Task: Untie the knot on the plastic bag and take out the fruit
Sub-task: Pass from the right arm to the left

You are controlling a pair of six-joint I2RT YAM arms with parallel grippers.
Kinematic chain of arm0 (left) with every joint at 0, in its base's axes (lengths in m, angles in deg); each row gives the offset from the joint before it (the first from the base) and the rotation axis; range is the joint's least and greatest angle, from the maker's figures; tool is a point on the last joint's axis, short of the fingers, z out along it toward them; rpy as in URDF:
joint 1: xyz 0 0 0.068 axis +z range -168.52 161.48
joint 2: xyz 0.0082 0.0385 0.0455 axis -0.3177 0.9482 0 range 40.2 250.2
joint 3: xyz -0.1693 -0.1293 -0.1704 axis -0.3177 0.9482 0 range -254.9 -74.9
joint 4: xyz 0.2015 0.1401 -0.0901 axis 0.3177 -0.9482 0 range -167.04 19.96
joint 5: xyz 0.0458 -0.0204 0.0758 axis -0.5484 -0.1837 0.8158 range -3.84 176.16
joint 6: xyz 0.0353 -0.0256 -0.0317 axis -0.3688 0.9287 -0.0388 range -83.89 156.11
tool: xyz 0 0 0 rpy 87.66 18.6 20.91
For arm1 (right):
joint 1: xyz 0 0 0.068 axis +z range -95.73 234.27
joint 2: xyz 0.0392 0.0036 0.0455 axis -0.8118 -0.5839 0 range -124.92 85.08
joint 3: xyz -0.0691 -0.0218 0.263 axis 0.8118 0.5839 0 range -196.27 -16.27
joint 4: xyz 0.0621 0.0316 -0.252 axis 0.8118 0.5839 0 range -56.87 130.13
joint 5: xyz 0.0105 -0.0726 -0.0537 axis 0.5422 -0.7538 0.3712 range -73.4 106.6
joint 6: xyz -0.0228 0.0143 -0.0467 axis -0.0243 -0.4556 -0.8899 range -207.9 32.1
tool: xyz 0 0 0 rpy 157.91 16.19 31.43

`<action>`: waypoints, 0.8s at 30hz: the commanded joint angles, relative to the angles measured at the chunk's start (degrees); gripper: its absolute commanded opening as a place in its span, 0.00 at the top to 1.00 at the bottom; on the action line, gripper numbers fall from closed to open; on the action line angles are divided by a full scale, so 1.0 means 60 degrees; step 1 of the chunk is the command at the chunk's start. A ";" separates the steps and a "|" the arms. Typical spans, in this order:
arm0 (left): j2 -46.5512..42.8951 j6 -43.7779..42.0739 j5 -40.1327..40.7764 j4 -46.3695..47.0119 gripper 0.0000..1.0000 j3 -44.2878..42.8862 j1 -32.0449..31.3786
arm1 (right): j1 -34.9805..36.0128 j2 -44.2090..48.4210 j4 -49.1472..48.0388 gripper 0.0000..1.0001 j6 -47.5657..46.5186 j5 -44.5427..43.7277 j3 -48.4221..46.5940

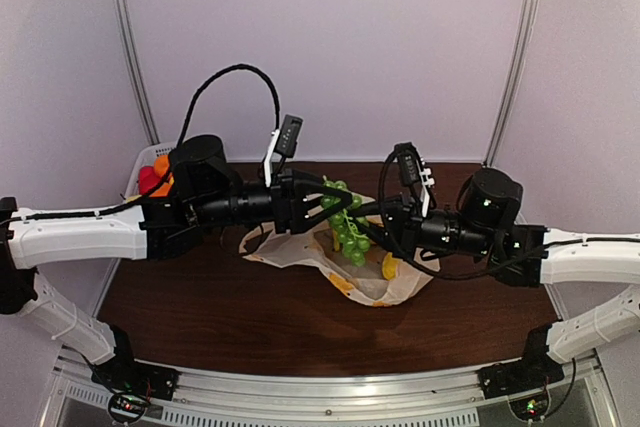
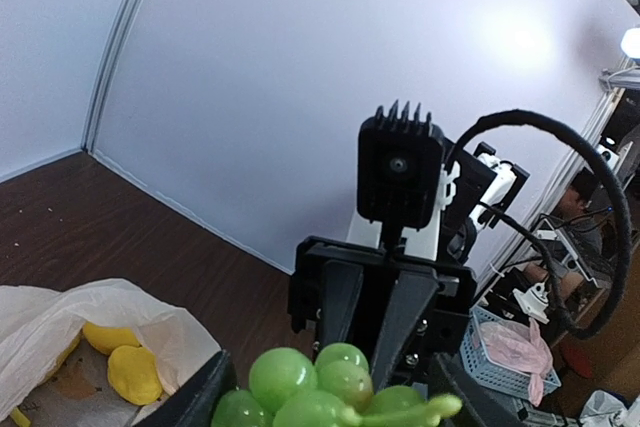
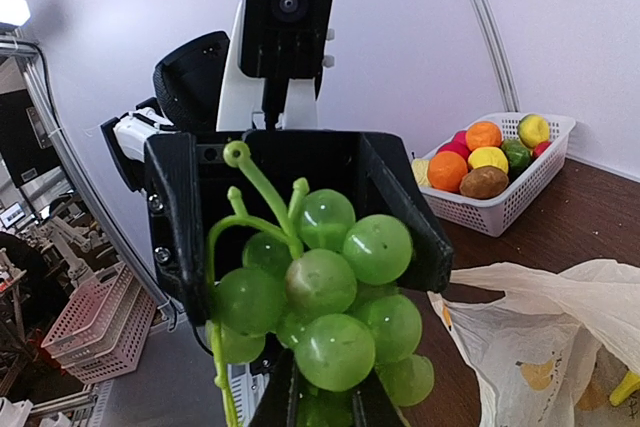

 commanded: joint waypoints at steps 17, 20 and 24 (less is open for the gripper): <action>0.0136 0.0307 -0.0561 0.0564 0.24 -0.0064 -0.0122 | 0.0104 0.0483 -0.0411 0.90 0.0012 -0.0784 0.0151; 0.0105 0.0278 -0.0357 0.0344 0.15 0.0043 -0.0133 | 0.0116 0.0593 -0.0473 0.90 0.0029 -0.0772 0.0168; 0.0129 0.0269 -0.0263 0.0264 0.09 0.0043 -0.0141 | 0.0119 0.0622 -0.0541 0.90 0.0055 -0.0648 0.0169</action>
